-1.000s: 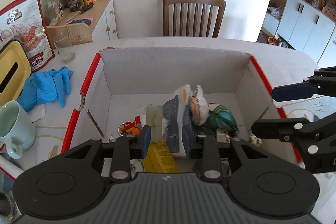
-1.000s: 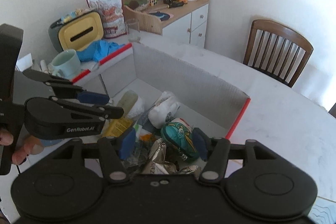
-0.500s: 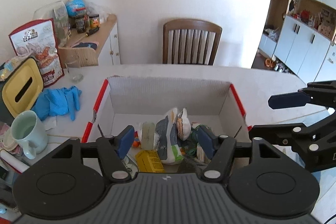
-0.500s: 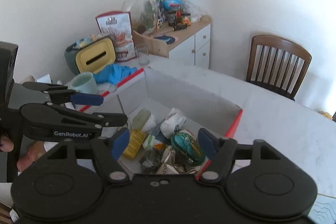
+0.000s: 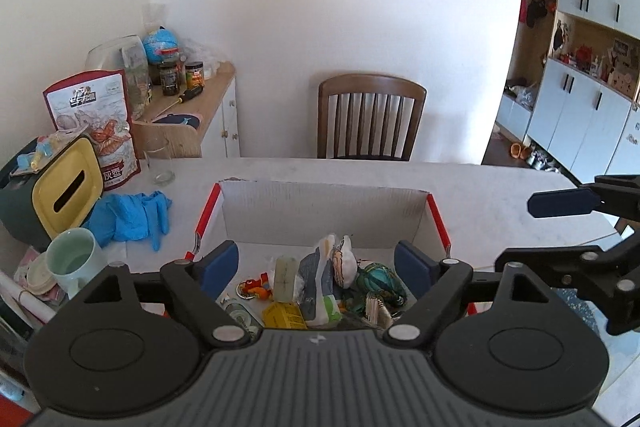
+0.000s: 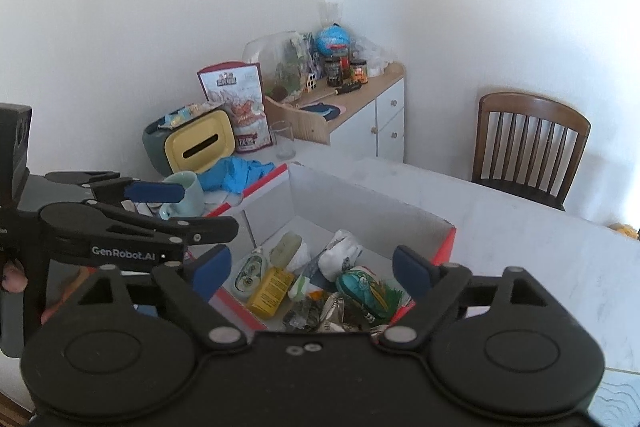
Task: Organize objects
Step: 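Withdraw both open tools up and away from the box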
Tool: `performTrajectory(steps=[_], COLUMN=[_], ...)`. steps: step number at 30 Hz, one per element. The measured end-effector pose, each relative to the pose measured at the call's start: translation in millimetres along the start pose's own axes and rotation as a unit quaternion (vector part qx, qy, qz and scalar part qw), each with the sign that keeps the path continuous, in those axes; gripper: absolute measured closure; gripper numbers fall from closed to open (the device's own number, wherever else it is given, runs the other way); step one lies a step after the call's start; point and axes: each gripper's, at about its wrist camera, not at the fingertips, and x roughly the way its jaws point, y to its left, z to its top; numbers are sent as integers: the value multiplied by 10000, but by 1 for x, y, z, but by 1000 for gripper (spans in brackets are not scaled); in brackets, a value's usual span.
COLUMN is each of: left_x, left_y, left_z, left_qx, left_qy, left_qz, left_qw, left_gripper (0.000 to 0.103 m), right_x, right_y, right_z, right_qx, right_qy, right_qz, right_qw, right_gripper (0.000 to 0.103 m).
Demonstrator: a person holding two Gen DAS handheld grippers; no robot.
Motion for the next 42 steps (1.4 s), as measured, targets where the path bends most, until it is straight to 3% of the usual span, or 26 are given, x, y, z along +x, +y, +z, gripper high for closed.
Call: performTrajectory(steps=[4,13,23,42], left_x=[-3,-19,-32,-26], left_y=[-1,-14,-32,-36], left_z=[-3,-10,-15,-26], left_qx=[-76,-6,120,-2], left_qy=[29,-284,-426,-154], left_qz=[55,28,85,180], left_qw=[10000,9996,9990,9997], left_gripper=[15,0,0,0], right_x=[-9,-21,-31,-44], right_y=[-3,-10,-16,-19], right_z=[-5,-17,-32,-46], right_qx=[65,248,437,538], right_qy=[-166,-278,-331,-349], right_qz=[7,98,-16,-289], right_qw=[9998,9993,9985,9975], right_gripper=[1,1,1,1])
